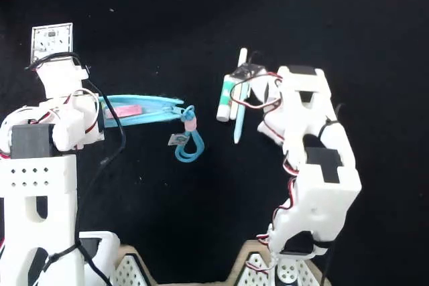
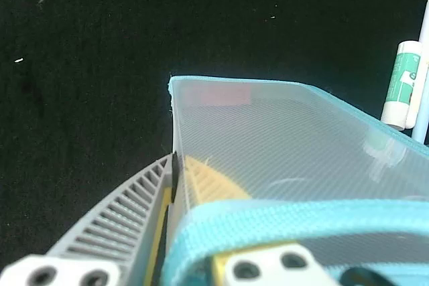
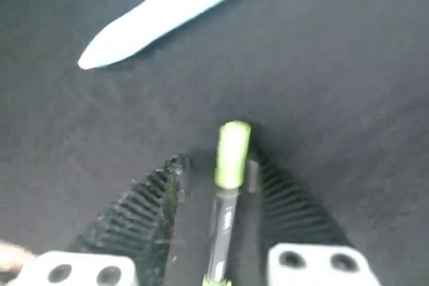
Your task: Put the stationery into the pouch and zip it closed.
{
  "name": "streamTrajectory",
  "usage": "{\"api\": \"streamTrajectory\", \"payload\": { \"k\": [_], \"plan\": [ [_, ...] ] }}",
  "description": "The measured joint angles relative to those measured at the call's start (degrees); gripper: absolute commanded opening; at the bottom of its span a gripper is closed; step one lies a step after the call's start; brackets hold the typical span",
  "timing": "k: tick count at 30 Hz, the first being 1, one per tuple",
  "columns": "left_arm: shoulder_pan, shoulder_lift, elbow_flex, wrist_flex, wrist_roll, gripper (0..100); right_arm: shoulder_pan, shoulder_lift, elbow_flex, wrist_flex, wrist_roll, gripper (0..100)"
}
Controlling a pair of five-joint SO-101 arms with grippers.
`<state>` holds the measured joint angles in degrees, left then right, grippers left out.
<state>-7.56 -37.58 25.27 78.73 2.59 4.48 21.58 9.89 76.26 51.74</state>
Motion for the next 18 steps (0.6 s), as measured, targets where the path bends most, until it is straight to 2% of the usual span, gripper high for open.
{"api": "streamTrajectory", "payload": {
  "k": [12, 16, 18],
  "plan": [
    [0.0, 0.0, 0.0, 0.0, 0.0, 3, 0.4, 6.2, -6.9, 4.4, 2.7, 15.6],
    [0.0, 0.0, 0.0, 0.0, 0.0, 3, 0.5, 9.7, -11.6, 5.9, 2.8, 0.3],
    [0.0, 0.0, 0.0, 0.0, 0.0, 3, 0.7, 11.0, -14.0, 6.3, 2.3, 1.2]
  ]
}}
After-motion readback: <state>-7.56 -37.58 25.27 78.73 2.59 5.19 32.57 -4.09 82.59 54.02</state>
